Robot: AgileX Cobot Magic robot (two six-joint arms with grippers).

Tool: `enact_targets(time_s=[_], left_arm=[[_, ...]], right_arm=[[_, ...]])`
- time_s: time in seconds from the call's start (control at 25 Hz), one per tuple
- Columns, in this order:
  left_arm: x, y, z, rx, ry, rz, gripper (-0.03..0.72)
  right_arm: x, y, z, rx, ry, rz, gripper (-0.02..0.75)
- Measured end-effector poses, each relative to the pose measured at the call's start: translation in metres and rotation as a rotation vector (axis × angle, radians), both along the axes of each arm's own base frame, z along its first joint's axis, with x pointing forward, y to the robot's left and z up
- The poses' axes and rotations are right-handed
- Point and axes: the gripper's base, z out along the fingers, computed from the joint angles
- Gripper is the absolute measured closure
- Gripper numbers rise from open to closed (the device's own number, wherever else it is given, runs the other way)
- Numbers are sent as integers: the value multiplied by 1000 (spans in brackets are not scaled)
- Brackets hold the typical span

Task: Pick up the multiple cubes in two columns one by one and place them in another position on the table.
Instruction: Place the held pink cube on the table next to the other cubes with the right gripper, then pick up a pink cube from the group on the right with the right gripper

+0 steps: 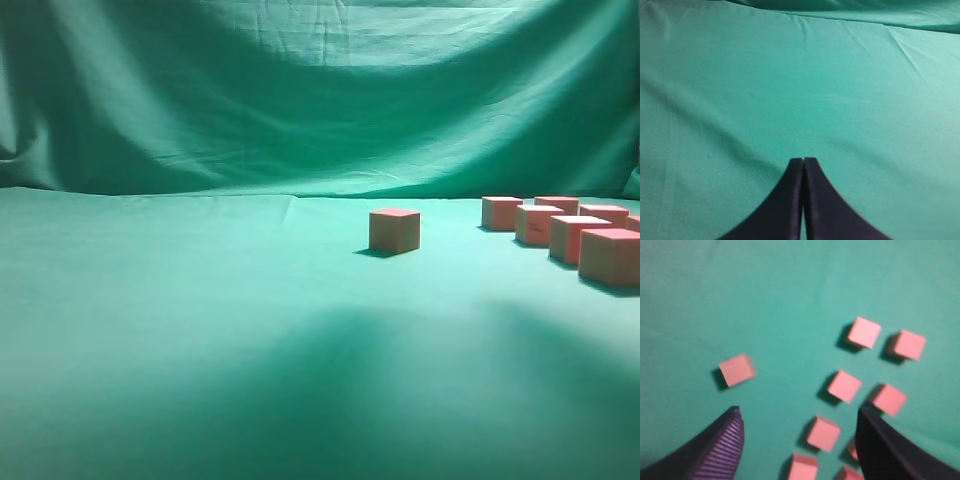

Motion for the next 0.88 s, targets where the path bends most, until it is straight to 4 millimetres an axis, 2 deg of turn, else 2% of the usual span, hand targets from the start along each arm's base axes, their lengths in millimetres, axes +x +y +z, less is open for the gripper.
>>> enact_targets(time_s=[0.12,0.2,0.36,0.52,0.72,0.88], left_arm=[[0,0,0,0,0,0,688],[0,0,0,0,0,0,688],[0,0,0,0,0,0,688],[0,0,0,0,0,0,688],[0,0,0,0,0,0,688],[0,0,0,0,0,0,688]], right_arm=[[-31,-43,-10,-8,70,-147,260],[-52,-67,-27,-25,141,-217,260],[-93,-95,-60,-32,227,-322,260],[-117,-96,-94,34,217,-348,260],[-131,-93,-136,94,209,-382,260],[-130,-94,-146,119,139,-395,260]])
